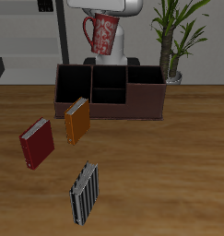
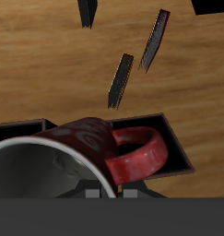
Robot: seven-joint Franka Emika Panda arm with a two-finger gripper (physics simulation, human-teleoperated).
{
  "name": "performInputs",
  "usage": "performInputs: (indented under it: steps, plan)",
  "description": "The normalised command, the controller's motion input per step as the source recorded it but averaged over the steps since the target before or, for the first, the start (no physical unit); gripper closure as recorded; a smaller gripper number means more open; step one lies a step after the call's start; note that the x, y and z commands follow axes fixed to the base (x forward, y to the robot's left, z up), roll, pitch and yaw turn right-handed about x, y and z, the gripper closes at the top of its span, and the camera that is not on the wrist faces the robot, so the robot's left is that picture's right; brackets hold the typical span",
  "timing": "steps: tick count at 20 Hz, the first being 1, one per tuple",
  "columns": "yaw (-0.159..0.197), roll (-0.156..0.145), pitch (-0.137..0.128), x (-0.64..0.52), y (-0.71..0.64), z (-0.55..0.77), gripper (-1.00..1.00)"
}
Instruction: Place the red mug into the back desk caddy's right compartment and place the orange book into the back desk caddy's back compartment and place the red book into the back desk caddy's front compartment
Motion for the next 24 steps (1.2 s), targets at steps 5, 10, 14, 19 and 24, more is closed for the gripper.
performInputs:
  steps: [5, 10, 14, 19, 24]
  plan:
    - [-0.046, -0.031, -0.020, -0.15, -0.33, 0.19, 1.00]
    - [-0.018, -0.025, -0.001, 0.03, -0.26, 0.03, 1.00]
    - [-0.026, -0.021, 0.024, 0.03, -0.04, -0.07, 1.00]
    - [-0.007, -0.009, 0.023, 0.00, 0.36, -0.05, 1.00]
    - [-0.013, -0.096, 0.005, 0.08, 0.46, 0.22, 1.00]
